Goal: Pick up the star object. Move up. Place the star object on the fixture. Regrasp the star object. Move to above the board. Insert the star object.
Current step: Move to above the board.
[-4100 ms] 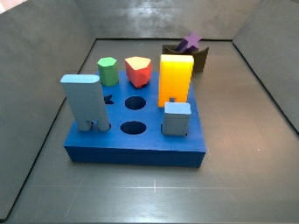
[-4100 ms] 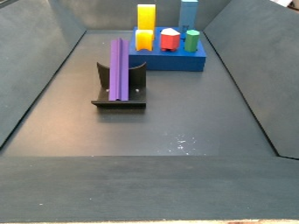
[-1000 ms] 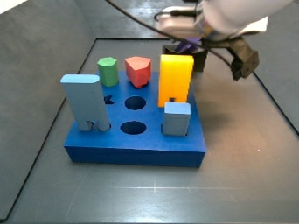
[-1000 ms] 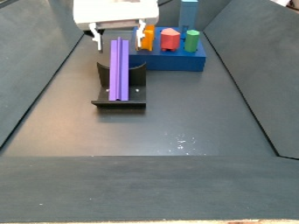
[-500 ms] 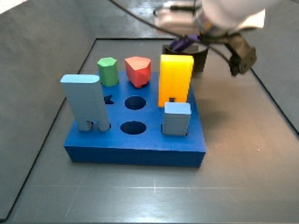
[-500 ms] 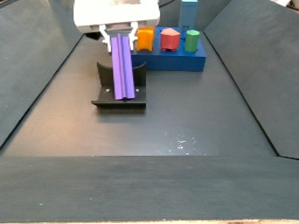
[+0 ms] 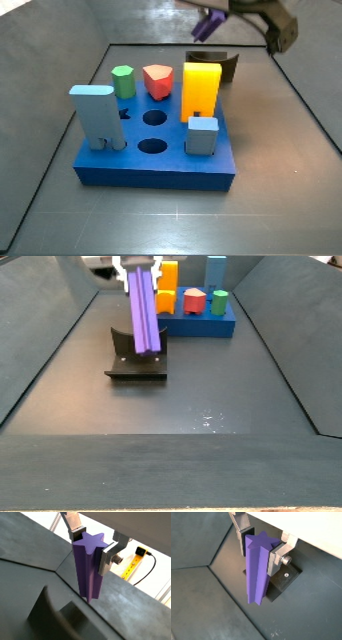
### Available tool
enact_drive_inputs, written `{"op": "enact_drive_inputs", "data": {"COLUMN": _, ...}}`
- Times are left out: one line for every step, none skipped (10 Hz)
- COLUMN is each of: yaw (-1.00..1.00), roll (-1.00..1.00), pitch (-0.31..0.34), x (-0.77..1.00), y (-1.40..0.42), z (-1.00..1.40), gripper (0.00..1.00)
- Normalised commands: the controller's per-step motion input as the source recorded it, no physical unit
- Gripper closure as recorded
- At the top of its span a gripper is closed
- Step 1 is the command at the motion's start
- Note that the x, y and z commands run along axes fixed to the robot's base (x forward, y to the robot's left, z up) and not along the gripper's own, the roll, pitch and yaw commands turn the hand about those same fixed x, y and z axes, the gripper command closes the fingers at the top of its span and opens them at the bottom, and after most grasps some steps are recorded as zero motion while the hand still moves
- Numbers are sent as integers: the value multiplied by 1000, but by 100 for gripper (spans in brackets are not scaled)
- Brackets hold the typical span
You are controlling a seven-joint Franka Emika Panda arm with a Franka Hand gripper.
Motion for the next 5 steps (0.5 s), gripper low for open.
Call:
{"op": "enact_drive_inputs", "data": {"yaw": -34, "roll": -74, "pitch": -65, "x": -121, "y": 120, "z": 1000, "gripper": 100}}
{"op": "enact_drive_inputs", "data": {"yaw": -49, "roll": -70, "pitch": -47, "x": -118, "y": 115, "z": 1000, "gripper": 100}}
{"op": "enact_drive_inputs", "data": {"yaw": -59, "roll": -69, "pitch": -22, "x": -109, "y": 100, "z": 1000, "gripper": 100}}
{"op": "enact_drive_inputs", "data": {"yaw": -59, "roll": -65, "pitch": -1, "x": -106, "y": 90, "z": 1000, "gripper": 100}}
{"op": "enact_drive_inputs", "data": {"yaw": -52, "roll": -64, "pitch": 26, "x": -95, "y": 74, "z": 1000, "gripper": 100}}
